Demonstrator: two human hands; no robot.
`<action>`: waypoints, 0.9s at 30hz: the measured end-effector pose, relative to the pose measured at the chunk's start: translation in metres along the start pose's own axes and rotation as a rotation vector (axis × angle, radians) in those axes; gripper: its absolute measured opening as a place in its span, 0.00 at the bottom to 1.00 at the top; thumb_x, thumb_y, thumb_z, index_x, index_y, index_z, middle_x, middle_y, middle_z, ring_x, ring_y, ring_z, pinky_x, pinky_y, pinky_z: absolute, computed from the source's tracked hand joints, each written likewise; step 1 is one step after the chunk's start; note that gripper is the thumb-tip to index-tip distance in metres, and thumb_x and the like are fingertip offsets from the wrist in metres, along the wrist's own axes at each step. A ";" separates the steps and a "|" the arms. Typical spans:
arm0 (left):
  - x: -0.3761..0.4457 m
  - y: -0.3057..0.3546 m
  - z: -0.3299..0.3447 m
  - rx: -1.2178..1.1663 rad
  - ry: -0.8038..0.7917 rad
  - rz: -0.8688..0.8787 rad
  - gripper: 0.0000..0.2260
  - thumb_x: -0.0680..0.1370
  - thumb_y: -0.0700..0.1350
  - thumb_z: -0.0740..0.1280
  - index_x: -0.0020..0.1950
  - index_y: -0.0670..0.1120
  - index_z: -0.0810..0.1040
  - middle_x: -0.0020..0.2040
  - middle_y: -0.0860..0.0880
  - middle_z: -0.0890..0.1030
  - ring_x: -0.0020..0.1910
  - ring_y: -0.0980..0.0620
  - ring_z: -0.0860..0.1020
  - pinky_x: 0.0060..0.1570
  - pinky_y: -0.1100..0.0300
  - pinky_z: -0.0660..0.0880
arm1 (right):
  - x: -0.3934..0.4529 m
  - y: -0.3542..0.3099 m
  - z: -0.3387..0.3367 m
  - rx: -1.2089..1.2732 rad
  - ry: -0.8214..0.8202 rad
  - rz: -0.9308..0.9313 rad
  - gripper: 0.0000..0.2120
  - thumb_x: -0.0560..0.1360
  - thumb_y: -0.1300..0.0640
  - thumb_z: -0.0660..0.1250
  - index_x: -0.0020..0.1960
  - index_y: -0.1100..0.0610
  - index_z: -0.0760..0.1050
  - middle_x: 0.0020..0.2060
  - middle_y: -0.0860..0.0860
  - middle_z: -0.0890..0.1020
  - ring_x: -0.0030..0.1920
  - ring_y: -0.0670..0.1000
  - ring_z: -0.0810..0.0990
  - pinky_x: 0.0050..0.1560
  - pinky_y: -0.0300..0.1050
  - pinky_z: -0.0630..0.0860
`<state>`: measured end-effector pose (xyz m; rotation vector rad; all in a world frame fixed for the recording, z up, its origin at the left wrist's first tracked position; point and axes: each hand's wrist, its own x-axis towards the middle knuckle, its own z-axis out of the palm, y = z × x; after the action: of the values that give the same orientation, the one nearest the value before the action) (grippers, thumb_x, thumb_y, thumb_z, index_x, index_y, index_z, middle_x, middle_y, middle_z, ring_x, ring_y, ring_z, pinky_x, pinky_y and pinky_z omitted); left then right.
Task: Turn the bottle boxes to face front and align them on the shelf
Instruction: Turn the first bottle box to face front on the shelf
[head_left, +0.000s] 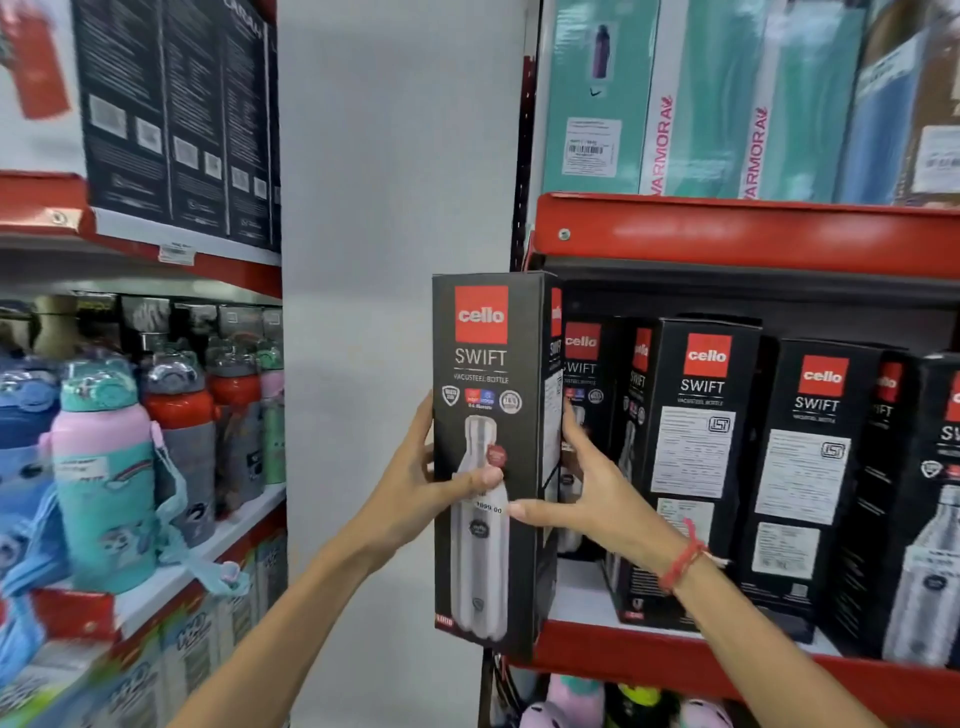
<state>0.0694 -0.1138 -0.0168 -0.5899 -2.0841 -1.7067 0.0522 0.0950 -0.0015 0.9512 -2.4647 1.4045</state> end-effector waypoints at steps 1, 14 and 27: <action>-0.001 -0.001 0.006 -0.005 0.010 0.020 0.40 0.67 0.48 0.78 0.72 0.63 0.60 0.62 0.52 0.80 0.61 0.49 0.79 0.56 0.50 0.78 | -0.003 0.001 -0.004 0.008 -0.026 0.007 0.56 0.64 0.47 0.78 0.76 0.41 0.40 0.73 0.38 0.62 0.72 0.37 0.59 0.73 0.41 0.58; 0.014 -0.003 0.065 0.119 0.218 0.151 0.45 0.67 0.53 0.77 0.75 0.65 0.53 0.64 0.62 0.77 0.60 0.59 0.77 0.59 0.46 0.77 | -0.009 -0.005 -0.017 -0.211 0.206 -0.020 0.52 0.72 0.62 0.71 0.74 0.39 0.34 0.66 0.44 0.74 0.63 0.46 0.75 0.66 0.47 0.70; 0.046 -0.026 0.095 0.162 0.098 0.115 0.46 0.69 0.54 0.75 0.78 0.58 0.49 0.62 0.60 0.74 0.53 0.71 0.75 0.54 0.66 0.74 | -0.004 0.032 -0.017 -0.383 0.455 0.104 0.51 0.70 0.64 0.73 0.77 0.50 0.39 0.61 0.55 0.79 0.57 0.54 0.79 0.57 0.45 0.74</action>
<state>0.0141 -0.0218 -0.0315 -0.5529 -2.0538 -1.4584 0.0336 0.1223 -0.0165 0.3783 -2.3250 0.9785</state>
